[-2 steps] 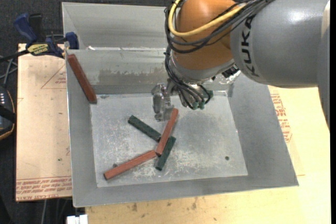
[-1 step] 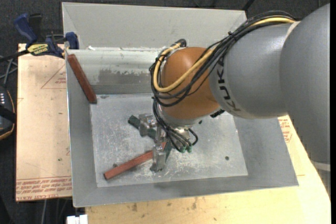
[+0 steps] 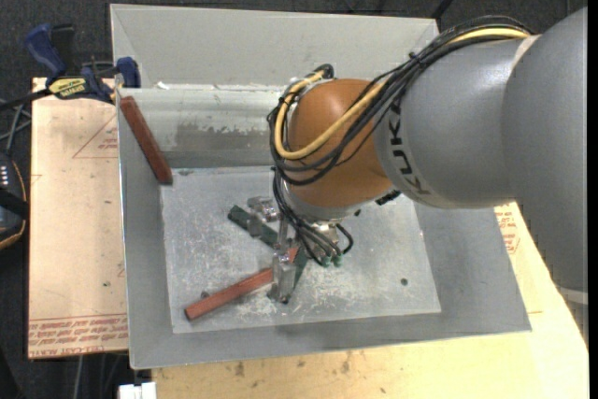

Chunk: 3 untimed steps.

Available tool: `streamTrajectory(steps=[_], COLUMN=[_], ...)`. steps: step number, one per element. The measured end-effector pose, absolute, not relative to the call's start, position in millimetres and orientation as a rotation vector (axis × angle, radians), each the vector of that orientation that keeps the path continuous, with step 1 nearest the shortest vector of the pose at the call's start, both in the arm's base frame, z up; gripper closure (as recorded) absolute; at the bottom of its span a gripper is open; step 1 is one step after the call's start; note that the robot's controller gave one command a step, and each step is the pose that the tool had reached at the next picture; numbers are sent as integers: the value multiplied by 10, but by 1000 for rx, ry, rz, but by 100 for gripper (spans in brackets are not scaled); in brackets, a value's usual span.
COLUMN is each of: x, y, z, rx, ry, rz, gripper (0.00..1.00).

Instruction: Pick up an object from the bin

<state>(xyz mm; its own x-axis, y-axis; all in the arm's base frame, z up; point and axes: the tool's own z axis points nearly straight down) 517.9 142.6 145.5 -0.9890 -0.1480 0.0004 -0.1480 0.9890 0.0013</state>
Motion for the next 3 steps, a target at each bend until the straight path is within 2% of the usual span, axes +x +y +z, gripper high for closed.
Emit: streamTrajectory(steps=[1,2,3], x=[5137,5137,5021], y=[1300,1300,1325], z=[711,711,2592], rx=[743,743,1109], ry=[-3051,-3051,-2939], rz=[-2,-2,-2], gripper=[100,100,100])
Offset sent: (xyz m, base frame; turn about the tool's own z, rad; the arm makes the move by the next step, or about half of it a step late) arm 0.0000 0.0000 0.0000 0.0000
